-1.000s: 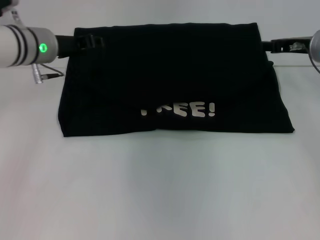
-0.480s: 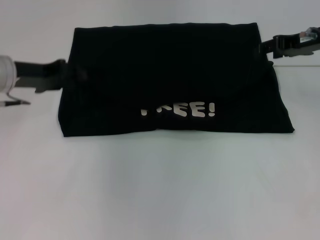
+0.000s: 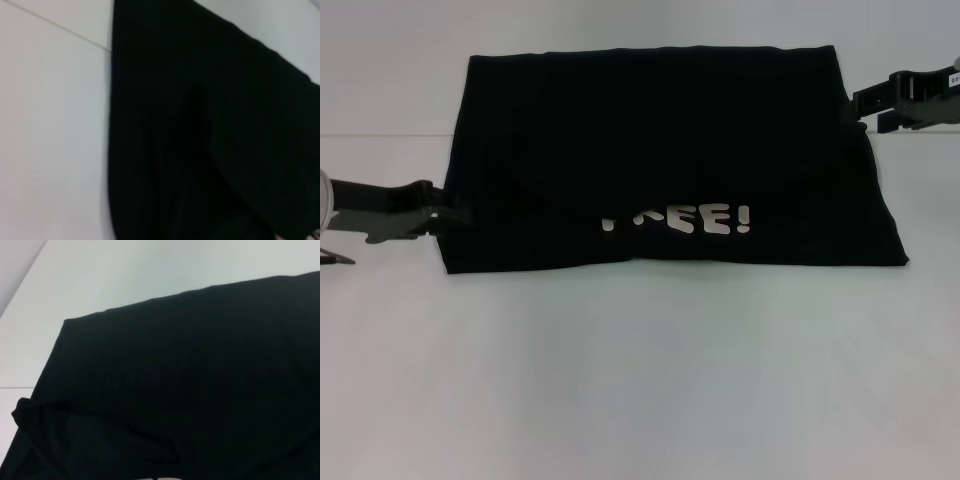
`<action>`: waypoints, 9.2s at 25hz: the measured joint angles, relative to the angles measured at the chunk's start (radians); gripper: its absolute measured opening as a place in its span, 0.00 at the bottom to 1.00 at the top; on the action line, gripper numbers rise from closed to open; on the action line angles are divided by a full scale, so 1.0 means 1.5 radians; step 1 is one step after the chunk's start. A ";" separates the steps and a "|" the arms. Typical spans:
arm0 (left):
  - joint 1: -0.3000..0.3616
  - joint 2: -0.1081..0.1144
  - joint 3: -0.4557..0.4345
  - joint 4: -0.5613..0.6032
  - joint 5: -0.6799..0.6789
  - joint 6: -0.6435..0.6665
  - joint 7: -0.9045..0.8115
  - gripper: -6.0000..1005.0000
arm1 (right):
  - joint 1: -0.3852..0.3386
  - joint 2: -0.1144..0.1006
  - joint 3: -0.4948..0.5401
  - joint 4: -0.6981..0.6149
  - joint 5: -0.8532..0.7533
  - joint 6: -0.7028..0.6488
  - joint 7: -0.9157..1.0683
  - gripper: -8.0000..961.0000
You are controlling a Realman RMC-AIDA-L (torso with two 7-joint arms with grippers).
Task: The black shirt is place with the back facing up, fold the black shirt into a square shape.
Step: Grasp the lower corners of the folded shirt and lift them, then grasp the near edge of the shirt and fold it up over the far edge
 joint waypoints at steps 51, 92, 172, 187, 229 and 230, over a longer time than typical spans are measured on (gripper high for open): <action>-0.012 -0.019 0.024 -0.114 0.014 -0.142 0.036 0.27 | -0.020 -0.003 0.001 0.007 0.000 0.002 -0.006 0.67; -0.033 -0.002 -0.004 -0.068 -0.019 -0.083 0.037 0.00 | -0.143 0.038 0.115 0.060 0.014 0.063 -0.268 0.67; -0.027 -0.004 -0.004 -0.068 -0.036 -0.092 0.036 0.00 | -0.091 0.097 0.029 0.117 -0.052 0.227 -0.183 0.31; -0.039 0.014 0.013 -0.012 0.008 0.099 0.042 0.00 | -0.104 0.044 0.031 0.055 -0.074 0.029 -0.152 0.05; 0.036 -0.012 0.061 0.069 0.200 0.486 0.152 0.00 | -0.195 0.025 0.041 -0.045 -0.175 -0.398 -0.214 0.05; 0.036 -0.014 0.063 0.069 0.200 0.496 0.158 0.00 | -0.195 0.026 0.041 -0.045 -0.175 -0.407 -0.219 0.05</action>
